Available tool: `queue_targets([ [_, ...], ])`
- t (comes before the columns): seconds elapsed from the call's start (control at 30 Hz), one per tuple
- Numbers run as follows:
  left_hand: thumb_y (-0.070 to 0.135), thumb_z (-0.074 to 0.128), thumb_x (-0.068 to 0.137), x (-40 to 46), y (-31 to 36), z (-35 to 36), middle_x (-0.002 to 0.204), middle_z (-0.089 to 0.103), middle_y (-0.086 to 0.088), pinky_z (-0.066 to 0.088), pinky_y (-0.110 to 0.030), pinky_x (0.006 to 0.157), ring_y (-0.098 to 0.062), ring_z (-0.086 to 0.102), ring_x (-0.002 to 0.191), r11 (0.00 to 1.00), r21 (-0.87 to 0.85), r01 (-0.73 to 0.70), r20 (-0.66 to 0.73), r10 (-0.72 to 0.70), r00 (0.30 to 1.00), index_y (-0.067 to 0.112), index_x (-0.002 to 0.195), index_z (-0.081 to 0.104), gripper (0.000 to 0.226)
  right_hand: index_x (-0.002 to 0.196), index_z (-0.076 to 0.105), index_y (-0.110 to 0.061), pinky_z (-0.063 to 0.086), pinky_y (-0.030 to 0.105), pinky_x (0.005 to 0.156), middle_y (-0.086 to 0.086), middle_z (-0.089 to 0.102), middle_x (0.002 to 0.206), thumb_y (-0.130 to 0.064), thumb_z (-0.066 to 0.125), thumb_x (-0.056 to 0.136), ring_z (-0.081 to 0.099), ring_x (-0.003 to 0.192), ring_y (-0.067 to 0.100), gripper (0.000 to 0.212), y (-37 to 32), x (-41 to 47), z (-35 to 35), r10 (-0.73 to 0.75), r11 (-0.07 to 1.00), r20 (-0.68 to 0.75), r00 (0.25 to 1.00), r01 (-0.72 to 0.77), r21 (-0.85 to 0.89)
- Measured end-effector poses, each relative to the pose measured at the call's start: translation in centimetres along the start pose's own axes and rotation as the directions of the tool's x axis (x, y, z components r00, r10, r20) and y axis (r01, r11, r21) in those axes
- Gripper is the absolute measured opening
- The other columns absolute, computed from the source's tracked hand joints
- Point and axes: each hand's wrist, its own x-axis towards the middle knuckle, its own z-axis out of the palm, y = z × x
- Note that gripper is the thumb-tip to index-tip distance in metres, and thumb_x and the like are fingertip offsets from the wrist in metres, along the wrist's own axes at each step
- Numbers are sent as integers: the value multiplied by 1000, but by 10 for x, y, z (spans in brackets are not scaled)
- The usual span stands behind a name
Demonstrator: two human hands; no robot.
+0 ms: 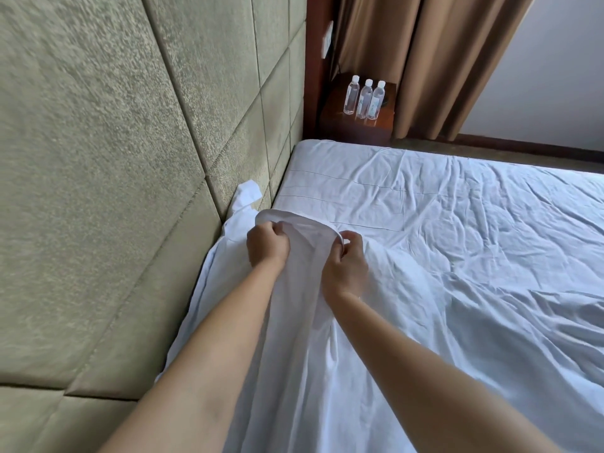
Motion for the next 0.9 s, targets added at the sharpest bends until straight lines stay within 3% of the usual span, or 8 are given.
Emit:
queue_targets([
  [0.1, 18, 46, 96, 2, -12, -2, 101, 66, -25, 44, -38, 79, -40, 60, 97, 998, 51, 32, -17, -31, 999, -4, 96, 66, 29, 107, 52, -20, 33, 28, 66, 0, 60, 86, -25, 43, 98, 53, 78, 20, 14, 3, -3, 1, 4, 999, 103, 995, 0, -43],
  [0.2, 22, 49, 95, -2, -35, 3, 107, 66, -21, 46, -36, 82, -36, 61, 101, 988, 153, 13, 192, -42, 980, 2, 99, 64, 25, 100, 51, -23, 49, 34, 72, 6, 65, 93, -22, 49, 90, 63, 84, 28, 10, 23, -5, 11, 53, 989, 291, 955, -10, -147],
  [0.3, 16, 64, 87, -1, -43, -8, 106, 64, -8, 49, -31, 80, -27, 61, 98, 995, -45, 87, 322, -68, 944, 11, 110, 59, 25, 100, 48, -27, 55, 42, 76, 2, 62, 86, -18, 51, 84, 66, 84, 30, 18, 31, -14, 20, 103, 990, 373, 922, -59, -129],
  [0.43, -1, 67, 82, -13, -40, -29, 80, 61, -11, 48, -28, 59, -21, 57, 68, 948, -192, 253, 643, -73, 763, 3, 104, 64, 23, 96, 58, -28, 52, 41, 85, 0, 63, 90, -11, 49, 87, 65, 86, 25, 21, 7, -19, 30, 52, 995, 391, 919, -82, 61],
  [0.57, 3, 42, 94, -7, -31, -33, 72, 56, -15, 47, -21, 65, -23, 52, 74, 830, -375, 414, 538, -169, 826, -3, 75, 60, 27, 112, 62, -22, 49, 35, 92, 0, 69, 96, -20, 53, 87, 64, 94, 18, 27, -17, -21, 37, -49, 978, 468, 882, -53, 202],
  [0.67, 14, 44, 97, -7, -38, -32, 84, 62, -15, 48, -30, 82, -24, 58, 82, 816, -381, 435, 484, -224, 846, -2, 86, 63, 27, 136, 46, -24, 47, 31, 90, 0, 65, 115, -29, 51, 88, 59, 98, 14, 48, -6, -29, 28, 20, 970, 532, 846, -144, 193],
  [0.8, 18, 54, 94, -36, -53, -50, 99, 66, -10, 48, -20, 56, -19, 60, 71, 834, -345, 430, 454, -253, 854, 7, 109, 65, 22, 130, 53, -17, 45, 28, 87, 2, 62, 119, -20, 49, 95, 59, 104, 19, 35, 30, -55, 3, 158, 986, 489, 858, -108, -129],
  [0.9, 32, 50, 96, -62, -56, -66, 81, 67, -9, 44, -19, 46, -17, 60, 63, 754, -413, 511, 493, -287, 821, 9, 89, 65, 29, 124, 59, -14, 42, 23, 78, 5, 64, 119, -17, 48, 93, 59, 105, 22, 33, 46, -77, -3, 176, 975, 505, 845, -78, -211],
])
